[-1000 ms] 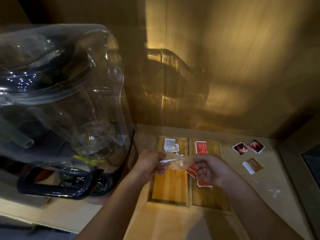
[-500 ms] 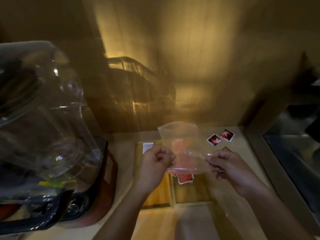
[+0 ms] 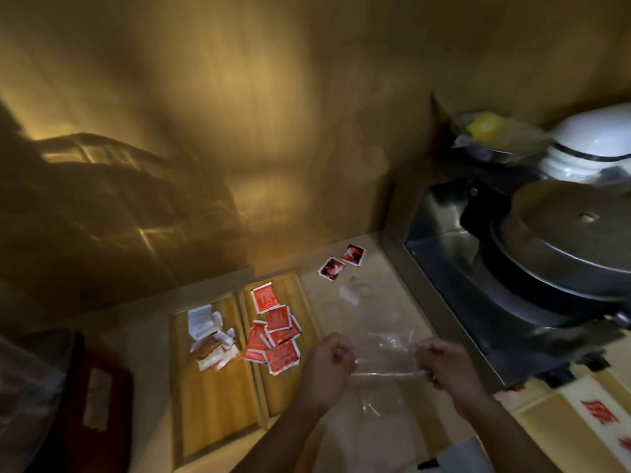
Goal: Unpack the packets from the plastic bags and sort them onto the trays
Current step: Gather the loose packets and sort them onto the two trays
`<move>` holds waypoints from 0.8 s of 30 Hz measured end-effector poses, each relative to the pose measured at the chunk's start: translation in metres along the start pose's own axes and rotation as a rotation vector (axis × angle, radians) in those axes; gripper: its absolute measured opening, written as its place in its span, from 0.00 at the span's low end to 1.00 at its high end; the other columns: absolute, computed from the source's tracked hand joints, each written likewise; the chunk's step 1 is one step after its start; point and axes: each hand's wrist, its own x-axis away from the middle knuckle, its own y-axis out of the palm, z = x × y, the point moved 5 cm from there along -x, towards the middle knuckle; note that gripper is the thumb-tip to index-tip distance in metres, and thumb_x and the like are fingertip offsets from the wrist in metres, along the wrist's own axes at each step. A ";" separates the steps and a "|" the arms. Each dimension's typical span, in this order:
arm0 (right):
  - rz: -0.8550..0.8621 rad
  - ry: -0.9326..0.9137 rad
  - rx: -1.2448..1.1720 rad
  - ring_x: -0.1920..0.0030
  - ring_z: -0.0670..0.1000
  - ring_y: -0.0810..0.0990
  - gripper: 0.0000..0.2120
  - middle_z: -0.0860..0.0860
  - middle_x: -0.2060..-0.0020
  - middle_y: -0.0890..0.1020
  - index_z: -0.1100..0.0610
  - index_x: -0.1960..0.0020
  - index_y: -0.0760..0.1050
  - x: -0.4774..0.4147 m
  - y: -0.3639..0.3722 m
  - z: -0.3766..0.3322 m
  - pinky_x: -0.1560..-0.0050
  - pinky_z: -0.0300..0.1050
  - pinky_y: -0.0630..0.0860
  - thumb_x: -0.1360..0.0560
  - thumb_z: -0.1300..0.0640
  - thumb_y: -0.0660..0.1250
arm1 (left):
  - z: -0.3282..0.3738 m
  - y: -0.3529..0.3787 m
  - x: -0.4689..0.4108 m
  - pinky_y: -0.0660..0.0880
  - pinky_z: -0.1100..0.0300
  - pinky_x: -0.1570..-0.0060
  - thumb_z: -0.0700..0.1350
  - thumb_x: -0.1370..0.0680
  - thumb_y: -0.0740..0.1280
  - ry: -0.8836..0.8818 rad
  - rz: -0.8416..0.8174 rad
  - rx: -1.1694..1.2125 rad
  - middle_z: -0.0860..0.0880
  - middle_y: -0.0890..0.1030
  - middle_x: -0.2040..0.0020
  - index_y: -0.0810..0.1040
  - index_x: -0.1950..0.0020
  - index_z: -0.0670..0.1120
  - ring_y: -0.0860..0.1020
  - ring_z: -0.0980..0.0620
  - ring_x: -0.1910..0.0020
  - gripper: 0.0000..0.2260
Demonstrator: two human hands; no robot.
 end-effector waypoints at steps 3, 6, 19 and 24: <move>0.034 0.029 0.027 0.79 0.41 0.67 0.10 0.52 0.76 0.71 0.66 0.67 0.76 -0.011 -0.004 0.032 0.80 0.28 0.62 0.27 0.69 0.65 | -0.031 0.019 -0.004 0.64 0.62 0.74 0.39 0.28 0.65 -0.141 -0.006 -0.030 0.53 0.75 0.75 0.76 0.69 0.54 0.71 0.54 0.75 0.13; 0.053 0.032 0.109 0.74 0.45 0.68 0.19 0.46 0.80 0.73 0.56 0.76 0.73 -0.019 -0.004 0.052 0.75 0.31 0.65 0.28 0.69 0.66 | -0.053 0.030 -0.006 0.64 0.63 0.78 0.37 0.29 0.64 -0.257 0.035 -0.051 0.52 0.73 0.76 0.75 0.71 0.53 0.70 0.51 0.78 0.14; -0.151 0.176 0.613 0.64 0.48 0.81 0.10 0.49 0.68 0.81 0.54 0.70 0.73 -0.037 -0.013 0.060 0.59 0.44 0.78 0.30 0.56 0.65 | -0.033 0.031 -0.018 0.69 0.60 0.70 0.42 0.27 0.65 -0.389 -0.283 -0.477 0.44 0.74 0.75 0.76 0.69 0.40 0.74 0.47 0.76 0.11; -0.156 0.021 0.751 0.62 0.47 0.77 0.13 0.45 0.67 0.75 0.49 0.69 0.66 -0.049 -0.008 0.003 0.59 0.42 0.72 0.26 0.55 0.61 | 0.006 0.013 -0.035 0.72 0.63 0.64 0.42 0.23 0.63 -0.285 -0.231 -0.513 0.42 0.80 0.52 0.78 0.45 0.37 0.77 0.51 0.62 0.12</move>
